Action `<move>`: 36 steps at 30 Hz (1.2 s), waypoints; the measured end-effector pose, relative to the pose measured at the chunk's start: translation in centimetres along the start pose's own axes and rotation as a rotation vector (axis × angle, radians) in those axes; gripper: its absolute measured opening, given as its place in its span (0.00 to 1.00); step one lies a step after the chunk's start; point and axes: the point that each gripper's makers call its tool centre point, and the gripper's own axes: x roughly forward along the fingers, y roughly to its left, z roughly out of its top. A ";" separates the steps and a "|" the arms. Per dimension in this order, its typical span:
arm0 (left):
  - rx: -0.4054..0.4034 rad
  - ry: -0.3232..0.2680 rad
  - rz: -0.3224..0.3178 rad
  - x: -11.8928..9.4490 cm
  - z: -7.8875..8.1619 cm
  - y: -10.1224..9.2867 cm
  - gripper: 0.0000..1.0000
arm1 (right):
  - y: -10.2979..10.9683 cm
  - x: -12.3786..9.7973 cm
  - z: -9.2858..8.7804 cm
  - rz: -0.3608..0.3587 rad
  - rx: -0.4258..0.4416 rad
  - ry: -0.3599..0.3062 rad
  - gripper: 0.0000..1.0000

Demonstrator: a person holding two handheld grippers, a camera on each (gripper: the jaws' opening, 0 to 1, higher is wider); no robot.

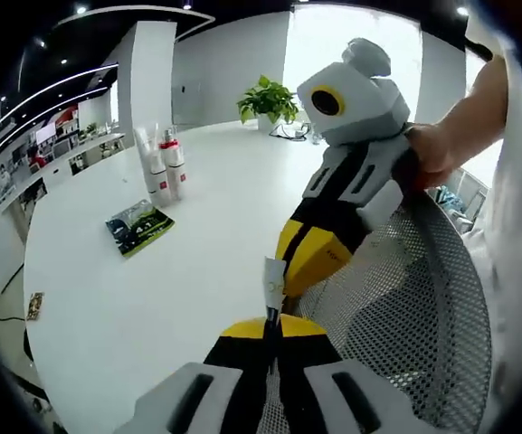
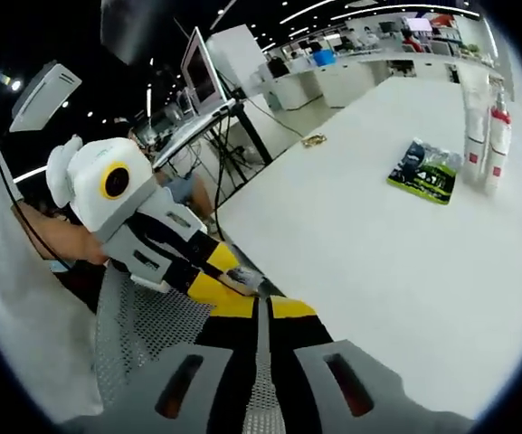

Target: Arrange the skincare products in the storage area until every visible bottle or jar stands upright without overlapping.

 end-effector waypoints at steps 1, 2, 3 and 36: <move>0.004 0.007 -0.002 0.0 -0.1 -0.1 0.01 | 0.1 0.0 -0.2 0.005 -0.014 0.011 0.01; 0.001 0.017 -0.013 0.1 -0.3 -0.3 0.01 | 0.3 0.0 -0.3 0.006 -0.037 0.016 0.01; 0.001 0.022 -0.018 0.1 -0.4 -0.4 0.01 | 0.5 -0.1 -0.4 0.009 -0.050 0.019 0.01; 0.046 0.095 -0.061 -0.3 -2.3 -2.6 0.01 | 2.7 -0.5 -1.5 0.137 -0.051 0.040 0.08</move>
